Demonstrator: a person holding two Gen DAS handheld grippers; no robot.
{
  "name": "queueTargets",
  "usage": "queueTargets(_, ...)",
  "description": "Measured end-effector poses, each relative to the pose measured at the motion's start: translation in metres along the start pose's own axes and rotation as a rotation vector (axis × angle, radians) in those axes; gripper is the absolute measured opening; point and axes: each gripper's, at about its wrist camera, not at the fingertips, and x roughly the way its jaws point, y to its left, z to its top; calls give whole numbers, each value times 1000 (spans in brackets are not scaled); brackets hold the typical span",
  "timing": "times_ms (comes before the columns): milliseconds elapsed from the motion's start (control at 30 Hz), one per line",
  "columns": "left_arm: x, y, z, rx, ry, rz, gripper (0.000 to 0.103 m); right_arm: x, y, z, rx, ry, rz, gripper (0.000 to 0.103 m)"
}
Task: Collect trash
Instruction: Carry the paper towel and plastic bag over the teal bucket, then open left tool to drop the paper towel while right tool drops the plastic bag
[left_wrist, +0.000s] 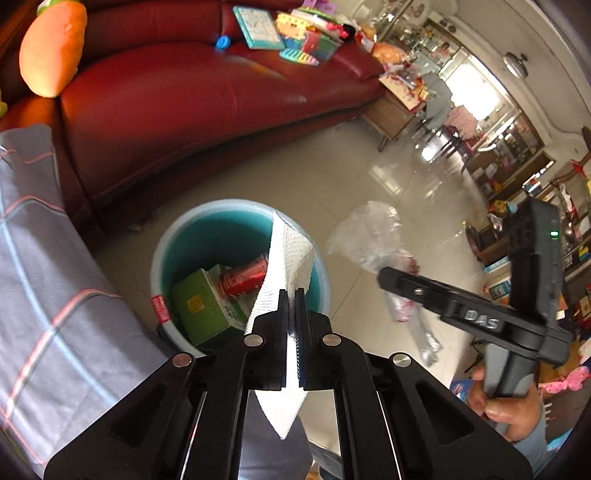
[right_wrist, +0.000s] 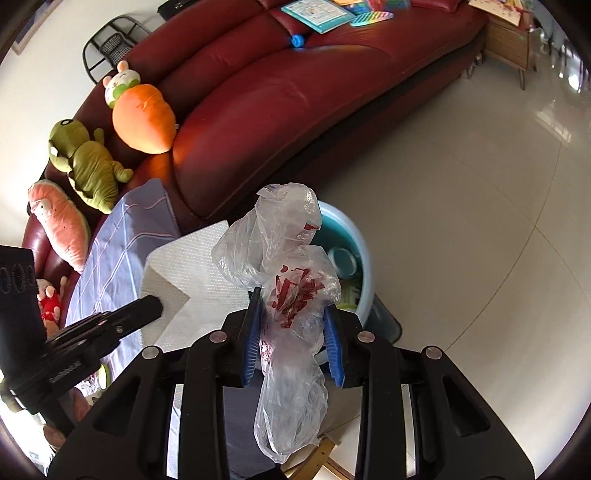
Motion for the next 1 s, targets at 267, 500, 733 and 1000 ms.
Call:
queueTargets(267, 30, 8, 7, -36, 5, 129, 77, 10, -6, 6, -1, 23, -16, 30)
queueTargets(500, 17, 33, -3, -68, -14, 168, 89, 28, 4, 6, -13, 57, 0, 30)
queueTargets(733, -16, 65, -34, -97, -17, 220, 94, 47, 27, 9, -56, 88, 9, 33)
queueTargets(1000, -42, 89, -54, -146, -37, 246, 97, 61, 47, 8, -70, 107, -1, 75)
